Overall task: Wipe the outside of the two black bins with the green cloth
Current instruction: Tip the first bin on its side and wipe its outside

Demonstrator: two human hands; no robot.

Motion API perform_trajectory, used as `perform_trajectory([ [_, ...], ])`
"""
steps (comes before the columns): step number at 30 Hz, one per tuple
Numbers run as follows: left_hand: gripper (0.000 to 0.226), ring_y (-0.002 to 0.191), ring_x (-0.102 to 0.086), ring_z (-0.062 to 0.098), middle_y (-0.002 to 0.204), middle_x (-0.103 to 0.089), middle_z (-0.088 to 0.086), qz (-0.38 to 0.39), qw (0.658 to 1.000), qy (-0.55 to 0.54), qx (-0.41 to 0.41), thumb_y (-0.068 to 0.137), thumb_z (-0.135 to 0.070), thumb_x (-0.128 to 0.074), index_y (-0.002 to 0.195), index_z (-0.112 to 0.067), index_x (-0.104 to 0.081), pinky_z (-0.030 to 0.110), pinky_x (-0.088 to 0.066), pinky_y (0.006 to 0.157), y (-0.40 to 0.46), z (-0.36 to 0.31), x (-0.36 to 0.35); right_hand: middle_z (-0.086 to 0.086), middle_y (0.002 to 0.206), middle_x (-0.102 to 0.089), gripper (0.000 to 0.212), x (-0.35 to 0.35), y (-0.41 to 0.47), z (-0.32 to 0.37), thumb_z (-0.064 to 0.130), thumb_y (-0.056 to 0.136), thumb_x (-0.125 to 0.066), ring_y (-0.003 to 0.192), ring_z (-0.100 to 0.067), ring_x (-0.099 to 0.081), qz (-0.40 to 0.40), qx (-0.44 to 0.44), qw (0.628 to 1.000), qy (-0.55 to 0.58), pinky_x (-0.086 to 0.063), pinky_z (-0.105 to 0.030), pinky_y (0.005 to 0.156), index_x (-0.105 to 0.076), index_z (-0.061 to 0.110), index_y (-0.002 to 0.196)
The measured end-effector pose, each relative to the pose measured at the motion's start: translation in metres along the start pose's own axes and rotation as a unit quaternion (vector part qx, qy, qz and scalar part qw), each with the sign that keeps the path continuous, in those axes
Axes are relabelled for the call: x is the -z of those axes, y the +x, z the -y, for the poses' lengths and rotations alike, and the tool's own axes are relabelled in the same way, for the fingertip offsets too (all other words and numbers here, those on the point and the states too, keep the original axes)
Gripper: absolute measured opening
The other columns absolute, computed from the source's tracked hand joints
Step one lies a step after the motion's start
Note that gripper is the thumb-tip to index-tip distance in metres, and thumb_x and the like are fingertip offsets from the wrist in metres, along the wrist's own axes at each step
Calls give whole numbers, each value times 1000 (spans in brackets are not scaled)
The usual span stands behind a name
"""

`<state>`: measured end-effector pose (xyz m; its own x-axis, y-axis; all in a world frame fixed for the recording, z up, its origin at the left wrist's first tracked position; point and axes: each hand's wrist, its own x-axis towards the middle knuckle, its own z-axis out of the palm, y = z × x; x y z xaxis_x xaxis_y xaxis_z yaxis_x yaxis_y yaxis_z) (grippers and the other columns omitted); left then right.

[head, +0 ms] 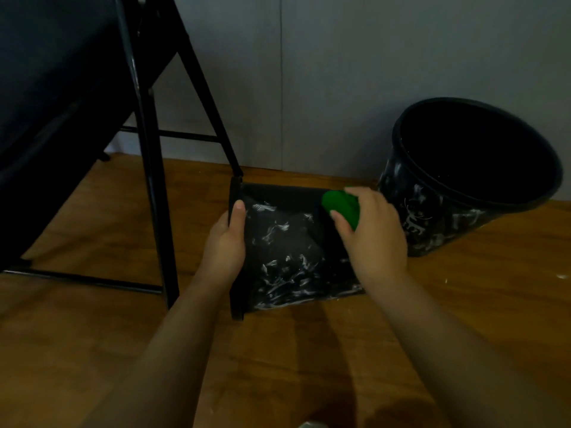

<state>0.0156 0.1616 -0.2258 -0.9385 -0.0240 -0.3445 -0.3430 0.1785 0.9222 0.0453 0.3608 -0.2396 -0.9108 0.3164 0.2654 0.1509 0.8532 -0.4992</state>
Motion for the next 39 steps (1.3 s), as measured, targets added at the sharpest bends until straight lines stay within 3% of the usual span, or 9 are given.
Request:
perform_trajectory([
  [6, 42, 101, -62, 13, 108, -66, -3, -9, 1000, 15, 4, 102, -54, -30, 116, -27, -60, 27, -48, 75, 0, 6, 2, 6, 128, -54, 47, -4, -14, 20, 38, 87, -65, 113, -14, -49, 70, 102, 992, 19, -46, -31, 91, -52, 27, 130],
  [12, 44, 99, -64, 13, 106, -67, -2, -11, 1000, 14, 5, 101, -57, -31, 113, -27, -61, 28, -48, 74, 1, 6, 2, 0, 125, -56, 43, -3, 5, 14, 37, 89, -62, 110, -21, -52, 9, 11, 999, -31, -46, -33, 85, -52, 24, 129],
  [17, 39, 97, -66, 15, 104, -68, -1, -21, 1000, -4, 12, 101, -56, -33, 107, -30, -61, 29, -51, 75, 2, 7, 2, 6, 126, -57, 48, -7, -19, 32, 41, 86, -63, 109, -13, -53, 71, 151, 986, 20, -47, -26, 86, -52, 25, 129],
  [23, 43, 99, -66, 14, 105, -69, -2, -7, 1000, -17, 3, 101, -57, -32, 107, -28, -63, 29, -51, 80, 2, 8, 2, 0, 123, -56, 44, -3, -5, 12, 37, 88, -62, 108, -21, -54, -10, 13, 999, -34, -44, -27, 79, -52, 23, 128],
  [28, 46, 98, -66, 15, 104, -69, 0, -9, 999, -52, 12, 102, -55, -29, 112, -25, -62, 26, -50, 75, 2, 8, 1, 1, 122, -54, 49, -11, -37, 32, 40, 82, -63, 105, -16, -54, 49, 139, 989, -9, -48, -26, 80, -52, 23, 126],
  [34, 40, 99, -64, 18, 104, -67, 2, 0, 996, -80, 35, 103, -51, -30, 105, -25, -61, 28, -46, 72, 4, 11, 1, -5, 119, -55, 44, -9, -26, 13, 37, 85, -63, 105, -21, -54, -31, 14, 999, -5, -48, -28, 80, -54, 18, 124],
  [39, 39, 93, -67, 19, 96, -70, 3, -7, 994, -96, 43, 104, -47, -33, 102, -22, -64, 31, -48, 73, 4, 12, 0, -1, 121, -52, 49, -16, -48, 36, 39, 81, -63, 107, -16, -52, 42, 123, 991, -4, -47, -26, 84, -52, 23, 126],
])
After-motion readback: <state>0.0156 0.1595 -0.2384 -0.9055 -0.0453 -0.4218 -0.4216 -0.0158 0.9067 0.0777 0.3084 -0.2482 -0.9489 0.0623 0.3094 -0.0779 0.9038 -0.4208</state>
